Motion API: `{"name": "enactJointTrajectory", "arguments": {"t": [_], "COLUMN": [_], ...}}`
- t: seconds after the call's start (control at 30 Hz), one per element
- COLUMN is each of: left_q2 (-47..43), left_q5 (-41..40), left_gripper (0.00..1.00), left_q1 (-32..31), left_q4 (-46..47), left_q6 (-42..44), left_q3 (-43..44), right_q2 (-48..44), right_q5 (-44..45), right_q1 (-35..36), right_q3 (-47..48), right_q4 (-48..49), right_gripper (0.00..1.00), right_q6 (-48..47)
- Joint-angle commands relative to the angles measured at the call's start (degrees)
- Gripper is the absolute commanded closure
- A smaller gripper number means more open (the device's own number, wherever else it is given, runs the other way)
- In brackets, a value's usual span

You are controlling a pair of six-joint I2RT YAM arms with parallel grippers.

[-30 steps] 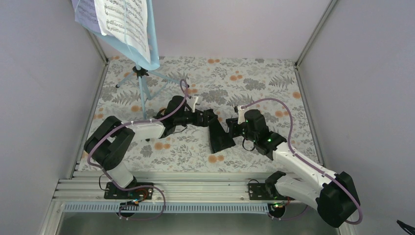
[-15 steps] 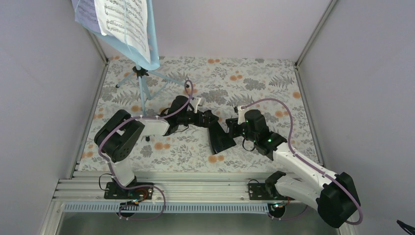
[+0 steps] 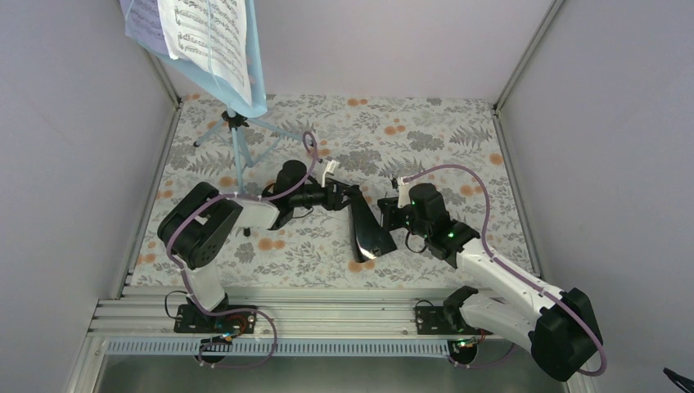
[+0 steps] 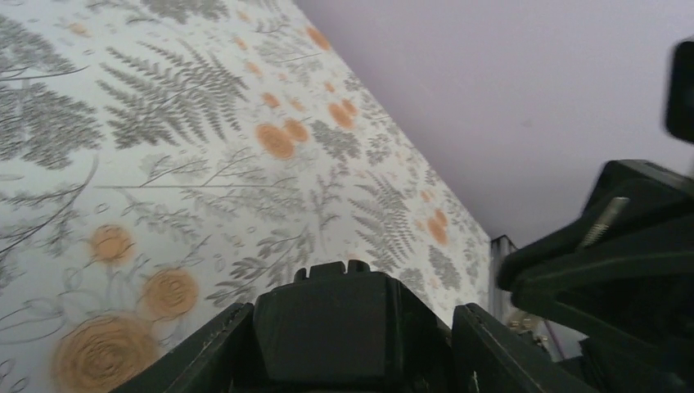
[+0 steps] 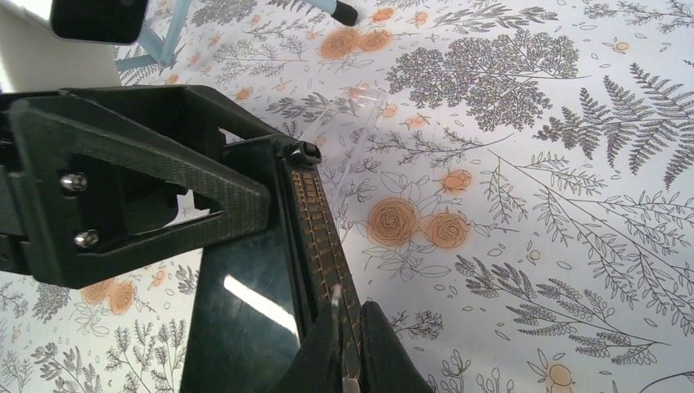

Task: Pack up the instrument practice props

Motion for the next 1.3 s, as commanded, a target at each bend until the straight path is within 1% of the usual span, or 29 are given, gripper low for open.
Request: {"name": "enactJointTrajectory", "arguments": {"t": [0.0,0.03,0.07,0.1,0.17,0.23,0.3,0.33,0.37,0.4,0.5,0.6,0.7,0.77,0.9,1.0,1.03,1.13,1.27], "left_q2": [-1.9,-2.2,-2.7,-3.2,-4.2,-5.4,-7.1,-8.1,-9.2,-10.3,-13.3,-16.6,-20.7,-23.0,-25.8,-25.8,-25.4,-25.2,-27.5], "left_q5": [5.2,5.4,5.5,5.6,5.8,6.0,6.2,6.1,5.7,5.3,4.8,2.7,-8.5,-15.0,-26.2,-31.3,-32.2,-32.9,-34.1], "left_gripper": [0.46,0.51,0.55,0.6,0.69,0.74,0.78,0.8,0.81,0.82,0.84,0.84,0.84,0.84,0.84,0.82,0.79,0.52,0.19], "left_q1": [-0.3,-0.3,-0.4,-0.4,-0.5,-0.7,-1.0,-1.3,-1.7,-2.0,-3.2,-5.2,-9.5,-12.8,-17.9,-20.9,-21.3,-22.1,-23.6], "left_q4": [5.7,5.6,5.4,5.0,3.5,1.6,-0.6,-2.0,-3.6,-5.4,-10.1,-13.6,-18.2,-19.4,-23.0,-25.5,-26.0,-26.2,-25.4], "left_q6": [1.4,1.7,2.2,2.8,4.4,6.3,8.2,9.2,11.0,12.4,16.3,20.4,25.5,28.2,33.3,35.9,36.1,34.7,33.1], "left_q3": [-0.3,-0.3,-0.3,-0.5,-0.5,-0.5,-0.8,-0.9,-1.0,-1.1,-1.1,-2.2,-3.5,-4.6,-5.4,-5.2,-5.1,-5.5,-6.5], "right_q2": [-0.9,-0.9,-1.0,-1.3,-2.1,-3.2,-4.6,-5.7,-6.5,-7.2,-9.3,-9.8,-11.3,-12.6,-13.9,-14.3,-14.4,-15.0,-16.6], "right_q5": [-0.2,-0.2,-0.3,-0.3,-0.5,-0.5,-0.2,0.2,0.4,0.0,-3.9,-12.5,-20.9,-24.0,-26.1,-26.7,-26.6,-26.0,-25.0], "right_q1": [0.3,0.3,0.3,0.3,0.3,0.3,0.3,0.2,0.1,0.0,-0.5,-1.0,-1.1,-1.1,-1.1,-1.0,-1.0,-1.1,-1.1], "right_q3": [0.1,0.3,0.4,0.7,1.6,2.7,4.6,5.7,6.6,7.5,9.6,10.8,9.2,7.3,5.2,4.4,4.2,3.8,3.8], "right_q4": [4.9,4.8,4.5,4.2,3.5,2.3,0.6,-0.4,-1.4,-2.3,-3.1,-2.7,0.8,3.4,5.9,6.3,6.4,6.4,5.9], "right_gripper": [0.96,0.92,0.83,0.71,0.43,0.23,0.1,0.05,0.03,0.01,0.0,0.0,0.0,0.0,0.0,0.0,0.0,0.0,0.0], "right_q6": [0.8,1.0,1.0,1.1,1.1,1.1,1.4,1.5,1.4,1.0,-1.0,-3.9,-5.5,-5.3,-5.1,-5.6,-5.8,-6.2,-7.3]}}
